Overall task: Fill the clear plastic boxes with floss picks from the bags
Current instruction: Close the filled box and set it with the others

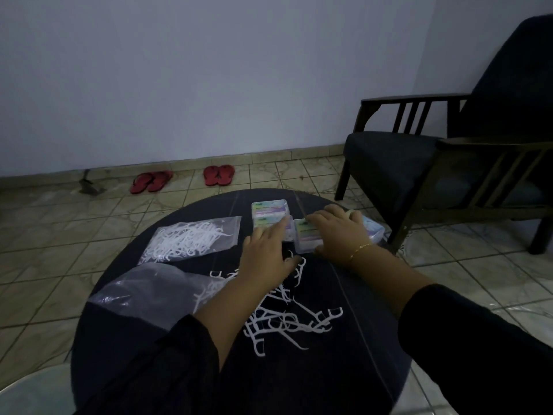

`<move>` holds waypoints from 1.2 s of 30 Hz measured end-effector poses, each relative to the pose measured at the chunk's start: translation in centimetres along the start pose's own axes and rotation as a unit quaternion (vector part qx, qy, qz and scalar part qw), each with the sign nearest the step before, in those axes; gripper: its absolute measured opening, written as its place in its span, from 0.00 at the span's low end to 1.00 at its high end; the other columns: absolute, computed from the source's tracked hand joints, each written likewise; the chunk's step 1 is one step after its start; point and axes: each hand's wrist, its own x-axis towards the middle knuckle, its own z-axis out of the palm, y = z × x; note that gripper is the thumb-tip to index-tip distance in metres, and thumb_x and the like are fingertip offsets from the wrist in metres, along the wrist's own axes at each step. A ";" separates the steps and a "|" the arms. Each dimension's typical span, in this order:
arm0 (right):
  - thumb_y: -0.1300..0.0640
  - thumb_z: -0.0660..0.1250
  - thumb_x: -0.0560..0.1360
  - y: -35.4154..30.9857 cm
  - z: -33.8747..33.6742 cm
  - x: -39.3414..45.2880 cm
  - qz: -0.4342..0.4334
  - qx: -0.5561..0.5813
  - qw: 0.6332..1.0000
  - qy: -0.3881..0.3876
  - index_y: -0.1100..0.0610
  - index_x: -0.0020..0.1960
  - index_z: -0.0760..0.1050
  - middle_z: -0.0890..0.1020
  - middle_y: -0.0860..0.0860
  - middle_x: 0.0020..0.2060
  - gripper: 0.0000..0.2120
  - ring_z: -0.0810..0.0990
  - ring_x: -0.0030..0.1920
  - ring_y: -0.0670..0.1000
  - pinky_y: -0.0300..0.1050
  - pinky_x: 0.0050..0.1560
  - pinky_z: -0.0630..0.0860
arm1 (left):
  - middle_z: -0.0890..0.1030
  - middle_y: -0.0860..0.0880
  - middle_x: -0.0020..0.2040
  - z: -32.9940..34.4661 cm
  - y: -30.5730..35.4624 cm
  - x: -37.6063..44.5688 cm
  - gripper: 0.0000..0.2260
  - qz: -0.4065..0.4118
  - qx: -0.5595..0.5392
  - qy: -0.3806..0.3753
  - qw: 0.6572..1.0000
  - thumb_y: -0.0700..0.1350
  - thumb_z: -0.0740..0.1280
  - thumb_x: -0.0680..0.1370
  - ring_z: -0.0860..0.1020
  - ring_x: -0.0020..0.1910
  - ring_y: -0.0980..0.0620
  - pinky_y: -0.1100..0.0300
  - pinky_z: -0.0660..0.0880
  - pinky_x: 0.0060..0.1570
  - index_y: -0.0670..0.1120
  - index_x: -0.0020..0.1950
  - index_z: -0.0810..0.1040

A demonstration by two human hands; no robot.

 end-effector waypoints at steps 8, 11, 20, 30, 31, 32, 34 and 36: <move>0.42 0.62 0.76 -0.6 1.7 -7.5 0.031 0.017 0.999 0.013 0.48 0.72 0.60 0.62 0.48 0.72 0.28 0.58 0.71 0.53 0.55 0.64 0.59 | 0.64 0.46 0.72 1.5 3.5 -2.4 0.48 -0.017 -0.098 -0.130 0.987 0.58 0.70 0.72 0.62 0.69 0.44 0.50 0.61 0.66 0.53 0.77 0.37; 0.43 0.62 0.76 -0.8 2.5 -8.9 0.026 0.004 1.000 0.013 0.49 0.71 0.60 0.61 0.50 0.73 0.27 0.58 0.71 0.54 0.56 0.66 0.58 | 0.64 0.44 0.71 2.0 4.2 -3.4 0.48 -0.030 -0.109 -0.138 0.984 0.57 0.71 0.72 0.62 0.69 0.43 0.50 0.60 0.66 0.53 0.77 0.37; 0.49 0.59 0.79 -1.1 3.0 -10.1 -0.037 -0.047 0.997 -0.038 0.53 0.74 0.58 0.59 0.55 0.75 0.26 0.60 0.73 0.56 0.53 0.70 0.57 | 0.64 0.49 0.72 3.2 2.6 -4.9 0.43 -0.091 -0.152 -0.121 0.977 0.63 0.72 0.67 0.60 0.71 0.47 0.53 0.59 0.70 0.54 0.76 0.57; 0.55 0.55 0.81 -2.9 2.7 -10.5 -0.056 -0.148 0.986 -0.043 0.64 0.74 0.56 0.62 0.63 0.72 0.25 0.62 0.72 0.60 0.55 0.70 0.58 | 0.55 0.46 0.77 3.5 3.0 -5.9 0.36 -0.064 -0.060 -0.110 0.990 0.63 0.65 0.74 0.47 0.77 0.50 0.52 0.38 0.73 0.55 0.77 0.54; 0.55 0.55 0.81 -3.1 2.7 -10.6 -0.051 -0.147 0.987 -0.045 0.64 0.74 0.56 0.62 0.63 0.72 0.25 0.62 0.72 0.60 0.55 0.71 0.57 | 0.56 0.46 0.77 3.5 3.1 -5.9 0.36 -0.059 -0.056 -0.107 0.991 0.62 0.65 0.74 0.47 0.77 0.51 0.52 0.37 0.73 0.55 0.77 0.54; 0.55 0.55 0.81 -3.2 2.7 -10.6 -0.047 -0.146 0.987 -0.047 0.65 0.74 0.56 0.62 0.63 0.72 0.25 0.62 0.72 0.60 0.56 0.71 0.57 | 0.56 0.46 0.77 3.5 3.1 -6.0 0.36 -0.055 -0.053 -0.104 0.992 0.62 0.64 0.75 0.47 0.77 0.51 0.52 0.36 0.73 0.54 0.78 0.53; 0.55 0.55 0.81 -3.4 2.7 -10.5 -0.039 -0.144 0.988 -0.048 0.65 0.73 0.57 0.63 0.64 0.71 0.25 0.62 0.72 0.61 0.56 0.71 0.58 | 0.56 0.47 0.77 3.3 3.3 -6.2 0.35 -0.046 -0.045 -0.096 0.993 0.61 0.63 0.76 0.47 0.76 0.52 0.53 0.35 0.73 0.52 0.78 0.53; 0.55 0.56 0.80 -3.6 2.6 -10.4 -0.036 -0.144 0.987 -0.053 0.65 0.73 0.59 0.65 0.63 0.71 0.24 0.64 0.71 0.60 0.55 0.70 0.59 | 0.56 0.48 0.77 3.0 3.5 -6.5 0.35 -0.036 -0.036 -0.087 0.995 0.60 0.62 0.77 0.48 0.76 0.53 0.54 0.34 0.72 0.49 0.78 0.51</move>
